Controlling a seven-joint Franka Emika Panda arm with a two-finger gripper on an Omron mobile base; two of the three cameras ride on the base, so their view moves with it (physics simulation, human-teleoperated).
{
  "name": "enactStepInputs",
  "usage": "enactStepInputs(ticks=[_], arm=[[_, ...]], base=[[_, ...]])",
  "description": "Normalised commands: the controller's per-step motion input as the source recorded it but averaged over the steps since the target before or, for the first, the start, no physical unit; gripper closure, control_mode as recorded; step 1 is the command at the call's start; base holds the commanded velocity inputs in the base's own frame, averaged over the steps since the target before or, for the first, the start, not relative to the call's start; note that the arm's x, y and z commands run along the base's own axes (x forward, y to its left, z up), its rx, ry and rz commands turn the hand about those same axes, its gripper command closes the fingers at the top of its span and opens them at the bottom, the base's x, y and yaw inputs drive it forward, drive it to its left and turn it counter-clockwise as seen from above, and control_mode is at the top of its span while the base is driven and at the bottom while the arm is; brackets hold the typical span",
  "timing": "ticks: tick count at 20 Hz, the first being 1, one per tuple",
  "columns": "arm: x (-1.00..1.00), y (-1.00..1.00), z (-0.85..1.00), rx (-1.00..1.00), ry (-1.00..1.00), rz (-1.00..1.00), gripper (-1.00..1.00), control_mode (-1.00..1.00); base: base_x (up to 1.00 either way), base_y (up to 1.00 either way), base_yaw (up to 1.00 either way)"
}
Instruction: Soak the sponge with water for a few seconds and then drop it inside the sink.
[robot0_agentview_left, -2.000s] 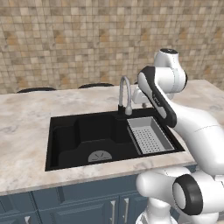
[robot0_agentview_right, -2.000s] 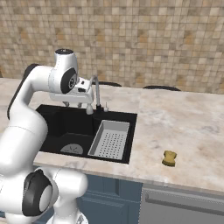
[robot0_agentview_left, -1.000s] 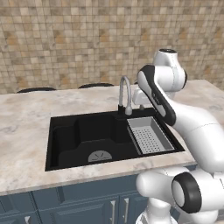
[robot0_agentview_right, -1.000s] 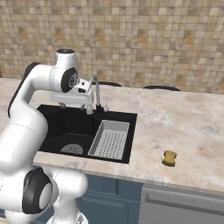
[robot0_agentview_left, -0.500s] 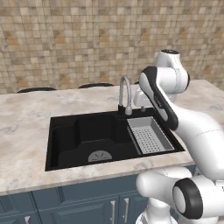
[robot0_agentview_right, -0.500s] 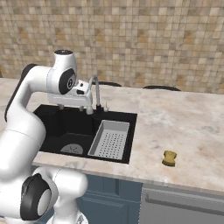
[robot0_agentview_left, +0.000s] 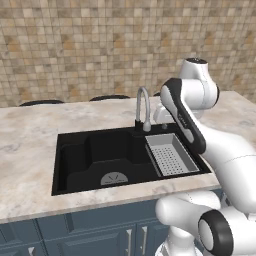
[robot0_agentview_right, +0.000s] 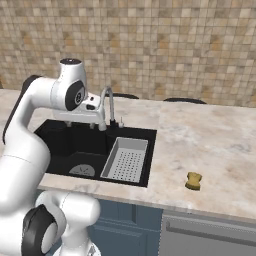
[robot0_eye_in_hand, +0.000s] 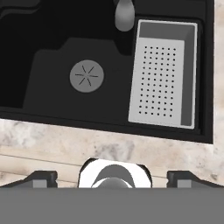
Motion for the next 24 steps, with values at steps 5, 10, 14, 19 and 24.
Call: enactStepInputs(ticks=[5,10,14,19,24], arm=[[0.00,-0.10,0.00,0.00,-0.03,0.02,-1.00,-1.00],[-0.01,-0.12,0.00,0.00,-0.05,0.01,-1.00,-1.00],[-0.08,0.00,-0.01,0.00,0.00,0.03,-1.00,-1.00],[-0.03,-0.12,0.00,0.00,-0.04,0.00,-1.00,-1.00],[-0.03,-0.09,0.00,0.00,-0.06,0.00,-1.00,-1.00]], base=[[0.00,0.00,0.00],[0.00,0.00,0.00],[0.00,0.00,0.00],[0.00,0.00,0.00],[0.00,0.00,0.00]])
